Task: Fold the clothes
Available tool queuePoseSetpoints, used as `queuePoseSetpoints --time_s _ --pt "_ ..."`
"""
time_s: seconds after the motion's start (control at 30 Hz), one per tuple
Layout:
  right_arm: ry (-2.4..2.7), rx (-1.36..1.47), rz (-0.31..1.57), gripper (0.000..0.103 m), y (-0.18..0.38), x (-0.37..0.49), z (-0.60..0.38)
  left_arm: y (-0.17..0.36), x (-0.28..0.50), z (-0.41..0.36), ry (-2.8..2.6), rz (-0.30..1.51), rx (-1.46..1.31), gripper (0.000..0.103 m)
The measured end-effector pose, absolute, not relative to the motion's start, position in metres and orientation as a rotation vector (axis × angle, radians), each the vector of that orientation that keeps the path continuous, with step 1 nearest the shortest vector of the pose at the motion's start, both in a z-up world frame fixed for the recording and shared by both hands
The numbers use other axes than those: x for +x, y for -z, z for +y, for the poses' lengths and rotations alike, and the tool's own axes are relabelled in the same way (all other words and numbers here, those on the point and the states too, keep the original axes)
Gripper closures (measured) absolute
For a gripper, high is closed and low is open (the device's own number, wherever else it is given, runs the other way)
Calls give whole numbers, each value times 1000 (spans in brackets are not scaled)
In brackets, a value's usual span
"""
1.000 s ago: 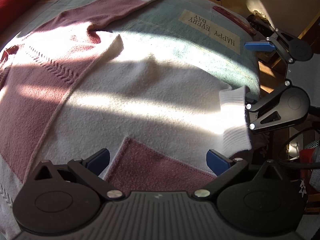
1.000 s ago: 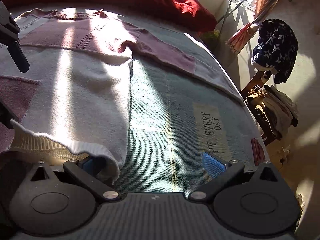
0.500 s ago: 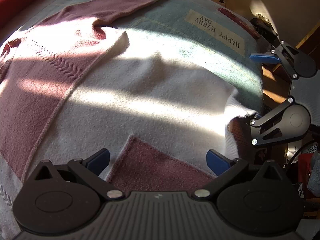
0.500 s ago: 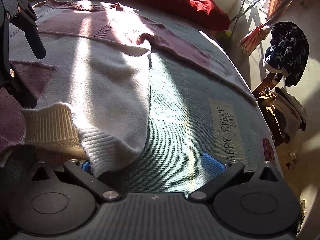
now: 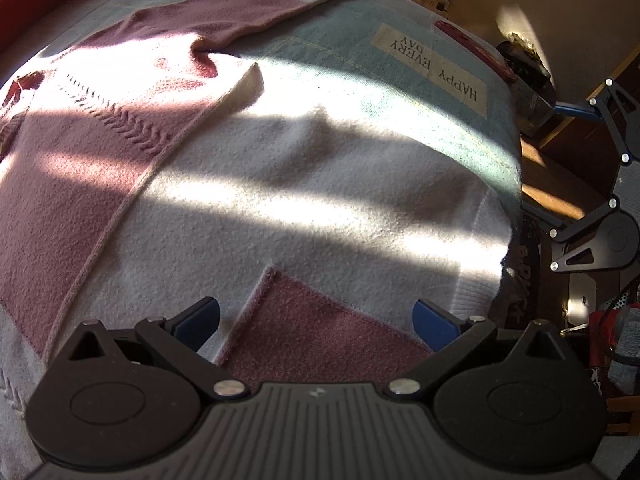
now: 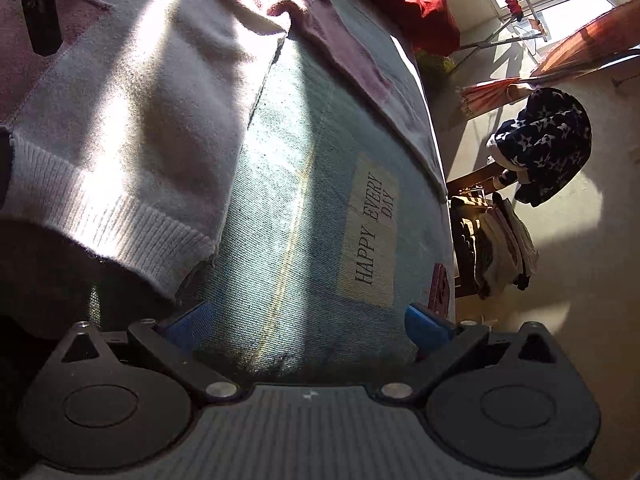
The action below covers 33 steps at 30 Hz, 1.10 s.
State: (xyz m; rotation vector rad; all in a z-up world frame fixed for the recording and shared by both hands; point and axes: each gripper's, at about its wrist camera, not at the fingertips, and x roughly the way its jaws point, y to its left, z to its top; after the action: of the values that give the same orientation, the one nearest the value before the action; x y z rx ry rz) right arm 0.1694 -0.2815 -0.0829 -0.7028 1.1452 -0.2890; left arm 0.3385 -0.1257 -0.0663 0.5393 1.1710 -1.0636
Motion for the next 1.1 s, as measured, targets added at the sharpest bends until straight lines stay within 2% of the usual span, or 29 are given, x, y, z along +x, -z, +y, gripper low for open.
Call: queuePoseSetpoints --time_s 0.2,0.37,0.5,0.73,0.83,0.97,1.1 --pt "295 -513 1006 0 57 199 -283 68 346 -124 1034 1145 540 1" --pt "191 -465 903 0 66 248 -263 68 348 -119 1003 1108 583 1" --pt "165 -463 982 0 90 252 -257 76 346 -102 955 1116 628 1" --pt "148 -412 1115 0 83 212 -264 84 322 -54 864 1237 573 1" --pt "45 -402 1040 0 67 221 -252 74 319 -42 837 1235 554 1" --pt "-150 -209 958 0 57 269 -236 66 331 -29 756 1194 547 1" --pt "-219 -40 995 0 76 307 -232 73 343 -15 658 1175 515 1"
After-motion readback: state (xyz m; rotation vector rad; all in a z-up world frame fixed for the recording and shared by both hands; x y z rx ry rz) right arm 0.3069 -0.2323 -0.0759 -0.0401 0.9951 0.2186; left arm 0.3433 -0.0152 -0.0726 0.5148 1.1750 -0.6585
